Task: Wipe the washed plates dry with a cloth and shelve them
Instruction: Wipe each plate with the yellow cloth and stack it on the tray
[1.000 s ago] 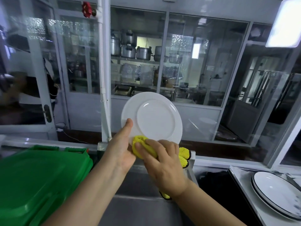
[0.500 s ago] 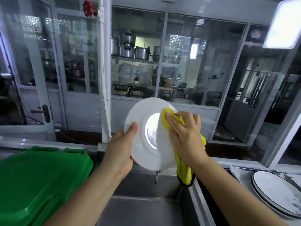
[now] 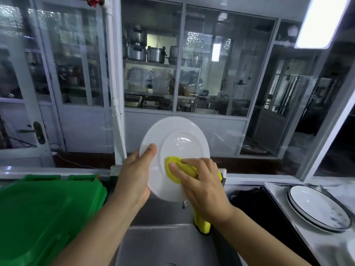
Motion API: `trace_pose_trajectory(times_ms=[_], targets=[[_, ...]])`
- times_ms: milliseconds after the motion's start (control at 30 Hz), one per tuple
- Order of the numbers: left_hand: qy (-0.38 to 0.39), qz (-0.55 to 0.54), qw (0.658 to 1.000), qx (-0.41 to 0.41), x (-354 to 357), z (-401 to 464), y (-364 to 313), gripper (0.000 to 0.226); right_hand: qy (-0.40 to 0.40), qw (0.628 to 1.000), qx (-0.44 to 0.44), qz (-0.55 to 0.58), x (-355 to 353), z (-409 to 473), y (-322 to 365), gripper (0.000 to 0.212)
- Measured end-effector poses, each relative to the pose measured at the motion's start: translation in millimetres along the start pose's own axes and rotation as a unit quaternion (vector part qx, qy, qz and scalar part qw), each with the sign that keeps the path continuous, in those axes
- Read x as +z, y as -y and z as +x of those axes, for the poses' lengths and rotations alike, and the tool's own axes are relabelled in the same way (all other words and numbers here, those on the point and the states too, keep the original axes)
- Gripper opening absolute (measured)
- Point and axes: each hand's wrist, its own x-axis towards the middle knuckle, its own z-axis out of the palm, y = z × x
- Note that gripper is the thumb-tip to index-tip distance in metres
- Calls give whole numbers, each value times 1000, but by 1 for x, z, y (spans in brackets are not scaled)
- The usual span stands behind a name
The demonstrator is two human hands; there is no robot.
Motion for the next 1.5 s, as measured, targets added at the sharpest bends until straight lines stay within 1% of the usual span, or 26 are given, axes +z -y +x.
trace_pose_trajectory(times_ms=[100,267,367,467,567,700,767,833,900,967,1000,1033,1067,1100,1167,1233,1300,1433,1500], targets=[[15,1,1000,-9,2,1,9,14,5,999,37,-14,-3,-19,-10,36],[66,5,996,-54,19,1,38,14,27,988,130,-74,-28,-53,-36,39],[94,10,992,-82,39,-7,61,12,24,971,203,-127,-55,-80,-55,43],[128,30,986,-99,65,-20,81,12,5,945,276,-176,-92,-115,-74,50],[166,76,978,-97,92,-32,103,11,-24,921,327,-209,-129,-155,-90,46],[221,140,963,-70,147,-57,150,12,-58,895,386,-217,-181,-217,-114,44],[248,171,951,-70,182,-74,181,11,-77,881,417,-211,-209,-251,-129,43],[274,204,937,-71,221,-91,215,11,-97,866,447,-205,-239,-284,-147,43],[303,243,920,-53,262,-109,249,9,-108,849,477,-200,-269,-314,-166,44],[344,289,893,-21,299,-127,283,11,-115,838,489,-212,-299,-342,-185,45],[365,314,876,0,316,-136,298,8,-118,833,494,-218,-313,-355,-195,46],[384,346,856,30,332,-145,313,13,-121,829,500,-221,-326,-367,-205,47],[406,381,827,72,347,-152,329,24,-122,825,504,-224,-339,-379,-215,47],[428,415,795,113,360,-159,345,29,-120,824,506,-224,-350,-390,-224,47],[454,459,738,196,384,-170,375,31,-110,823,511,-222,-368,-411,-240,48],[495,472,671,287,404,-177,400,33,-113,816,524,-215,-380,-428,-251,49],[539,475,613,330,418,-184,428,35,-120,809,537,-209,-387,-442,-259,50],[547,480,525,442,434,-195,478,25,-117,795,557,-207,-394,-464,-270,50],[538,482,486,492,439,-198,497,36,-115,790,570,-197,-396,-473,-276,51]])
